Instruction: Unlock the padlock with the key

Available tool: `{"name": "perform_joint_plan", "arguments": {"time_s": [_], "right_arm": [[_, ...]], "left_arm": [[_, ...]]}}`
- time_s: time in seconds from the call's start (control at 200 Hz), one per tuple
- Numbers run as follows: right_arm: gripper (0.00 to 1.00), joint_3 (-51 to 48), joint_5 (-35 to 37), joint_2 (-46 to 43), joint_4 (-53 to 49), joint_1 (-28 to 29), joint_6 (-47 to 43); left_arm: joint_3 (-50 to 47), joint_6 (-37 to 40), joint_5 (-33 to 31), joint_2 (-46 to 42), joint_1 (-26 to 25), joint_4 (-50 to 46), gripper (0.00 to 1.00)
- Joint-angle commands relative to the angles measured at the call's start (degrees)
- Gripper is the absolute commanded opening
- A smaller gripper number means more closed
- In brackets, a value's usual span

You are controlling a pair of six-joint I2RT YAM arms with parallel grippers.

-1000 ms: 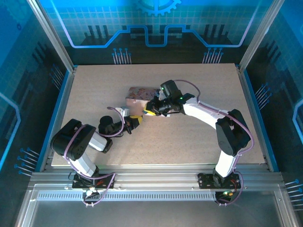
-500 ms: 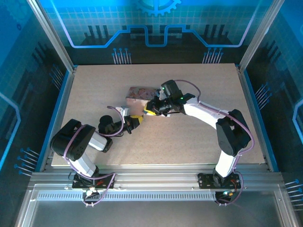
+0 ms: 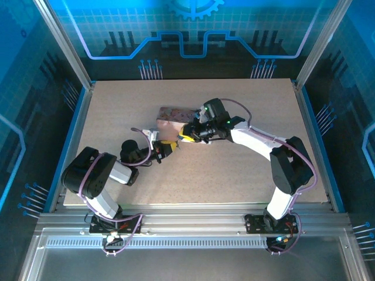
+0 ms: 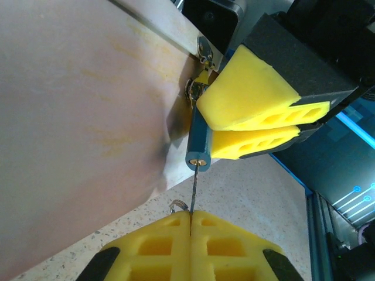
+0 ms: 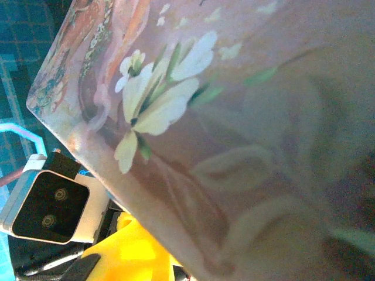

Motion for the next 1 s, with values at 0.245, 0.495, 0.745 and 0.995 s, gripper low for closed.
{"name": "perform_joint_plan", "arguments": {"time_s": [0.245, 0.495, 0.745, 0.995], "right_arm": [[0.02, -2.79, -8.07, -0.39, 12.23, -0.47, 4.2], [0.01, -2.63, -7.78, -1.3, 10.7, -0.95, 3.14], [0.01, -2.18, -7.47, -2.14, 8.38, -1.4, 1.47], [0.01, -2.12, -8.44, -2.4, 7.7, -1.77, 0.45]], "left_arm": [[2.81, -2.98, 2.22, -0.04, 0.5, 2.33, 0.0], [2.29, -2.22, 2.43, 0.3, 0.5, 2.25, 0.0], [1.49, -0.66, 3.76, 0.3, 0.54, 2.26, 0.0], [1.85, -1.25, 4.23, -0.23, 0.59, 2.28, 0.0]]}}
